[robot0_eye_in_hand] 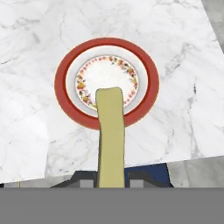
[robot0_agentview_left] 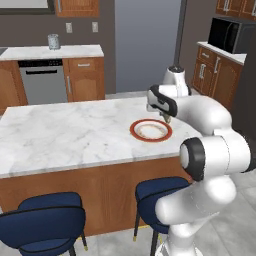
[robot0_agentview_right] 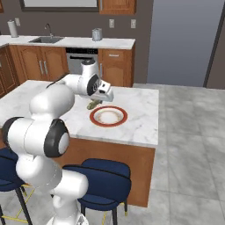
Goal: Retrieve the butter from the fridge and place it on a plate on the dining table. Then retrieve the butter knife by the fridge and place it near the plate.
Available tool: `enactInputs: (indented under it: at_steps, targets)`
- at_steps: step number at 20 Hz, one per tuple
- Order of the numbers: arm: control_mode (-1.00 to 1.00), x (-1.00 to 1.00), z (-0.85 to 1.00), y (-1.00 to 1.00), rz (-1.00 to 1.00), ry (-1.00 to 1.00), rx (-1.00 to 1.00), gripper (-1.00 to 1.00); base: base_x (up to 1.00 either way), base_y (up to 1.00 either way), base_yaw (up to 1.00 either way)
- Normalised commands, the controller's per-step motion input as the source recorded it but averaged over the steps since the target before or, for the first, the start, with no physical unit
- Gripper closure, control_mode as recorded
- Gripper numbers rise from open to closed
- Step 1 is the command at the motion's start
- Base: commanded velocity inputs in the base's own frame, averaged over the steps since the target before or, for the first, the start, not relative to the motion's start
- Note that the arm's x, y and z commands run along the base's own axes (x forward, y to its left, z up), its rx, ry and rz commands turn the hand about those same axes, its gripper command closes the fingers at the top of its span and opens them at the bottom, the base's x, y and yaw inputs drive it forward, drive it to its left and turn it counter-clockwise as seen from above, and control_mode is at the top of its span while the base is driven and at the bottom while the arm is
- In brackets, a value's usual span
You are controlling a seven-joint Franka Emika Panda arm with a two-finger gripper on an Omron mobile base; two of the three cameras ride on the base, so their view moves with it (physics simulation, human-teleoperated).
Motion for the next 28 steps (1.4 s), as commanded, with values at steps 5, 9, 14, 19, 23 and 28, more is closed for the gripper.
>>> enactInputs:
  at_steps: [5, 9, 14, 19, 23, 28]
  targets:
    - [-1.0, 0.53, -0.44, 0.0, 0.0, -0.02, 0.0, 1.0, 0.0, 0.0, 0.0]
    - [-1.0, 0.57, -0.32, -0.01, 0.0, 0.0, 0.0, 1.0, 0.0, 0.0, 0.0]
    - [-1.0, 0.48, -0.31, -0.01, 0.0, 0.01, 0.0, 1.0, 0.0, 0.0, 0.0]
    - [-1.0, 0.44, -0.4, -0.01, 0.0, 0.0, 0.0, 1.0, 0.0, 0.0, 0.0]
    - [-1.0, 0.18, -0.38, -0.05, 0.0, 0.0, 0.0, 1.0, 0.0, 0.0, 0.0]
    - [-1.0, 0.0, -0.41, -0.08, 0.0, 0.0, 0.0, 1.0, 0.0, 0.0, 0.0]
